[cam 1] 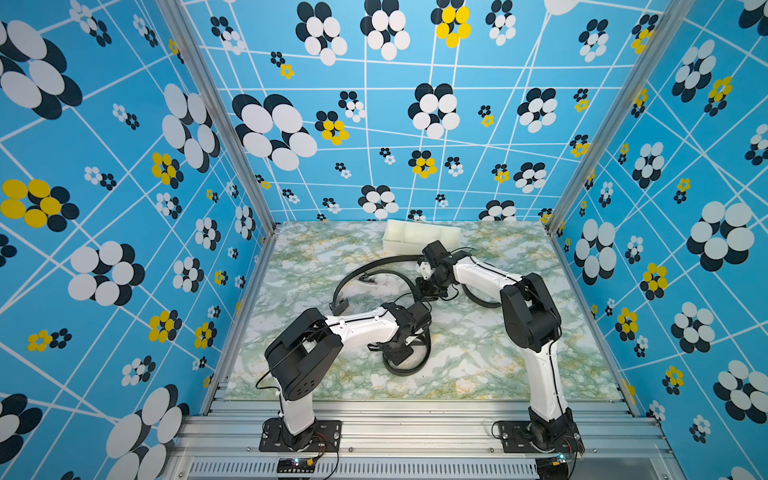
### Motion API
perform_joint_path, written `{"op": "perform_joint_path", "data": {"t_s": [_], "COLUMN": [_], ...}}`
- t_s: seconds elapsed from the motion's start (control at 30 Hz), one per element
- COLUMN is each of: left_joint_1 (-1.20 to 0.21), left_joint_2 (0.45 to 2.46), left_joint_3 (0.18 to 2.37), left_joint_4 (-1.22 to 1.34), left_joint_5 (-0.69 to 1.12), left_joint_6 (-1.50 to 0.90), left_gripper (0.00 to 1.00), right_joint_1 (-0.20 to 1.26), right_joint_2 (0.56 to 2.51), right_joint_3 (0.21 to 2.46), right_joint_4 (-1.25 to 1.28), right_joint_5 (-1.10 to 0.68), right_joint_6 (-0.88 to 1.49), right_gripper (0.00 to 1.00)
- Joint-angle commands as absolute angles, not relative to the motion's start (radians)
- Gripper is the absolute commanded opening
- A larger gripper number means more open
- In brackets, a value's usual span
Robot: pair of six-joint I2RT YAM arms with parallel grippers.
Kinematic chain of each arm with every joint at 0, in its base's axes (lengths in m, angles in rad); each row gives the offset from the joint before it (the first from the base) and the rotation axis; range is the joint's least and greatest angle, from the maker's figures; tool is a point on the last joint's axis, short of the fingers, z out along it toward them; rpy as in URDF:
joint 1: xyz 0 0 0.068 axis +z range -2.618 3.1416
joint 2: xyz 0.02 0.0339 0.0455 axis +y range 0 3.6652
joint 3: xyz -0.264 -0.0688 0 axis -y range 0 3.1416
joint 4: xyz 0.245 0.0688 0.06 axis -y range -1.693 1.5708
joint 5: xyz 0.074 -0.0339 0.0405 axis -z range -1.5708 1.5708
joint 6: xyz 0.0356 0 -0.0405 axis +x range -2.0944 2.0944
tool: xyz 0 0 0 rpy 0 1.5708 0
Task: Place the belts into the storage roll
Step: Roll the belt at the center of the board.
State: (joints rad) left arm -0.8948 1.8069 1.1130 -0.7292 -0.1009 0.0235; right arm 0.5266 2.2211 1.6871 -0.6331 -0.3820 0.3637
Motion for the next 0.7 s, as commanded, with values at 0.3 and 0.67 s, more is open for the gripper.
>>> {"op": "perform_joint_path", "data": {"t_s": [0.3,0.67], "left_joint_1": [-0.918,-0.917], "left_joint_2": [1.922,1.934], "left_joint_3": [1.191,1.197], "left_joint_4": [-0.745,-0.752], "left_joint_5": [-0.005,-0.017], "left_joint_6": [0.038,0.020], "left_gripper": [0.10,0.10], "right_joint_1": [0.510,0.374], "right_joint_2": [2.266,1.768], "right_joint_3": [1.704,1.293], "right_joint_4": [-0.619,-0.740], "right_joint_5": [-0.661,-0.294], "right_joint_6": [0.454,0.725], "right_gripper": [0.37,0.53]}}
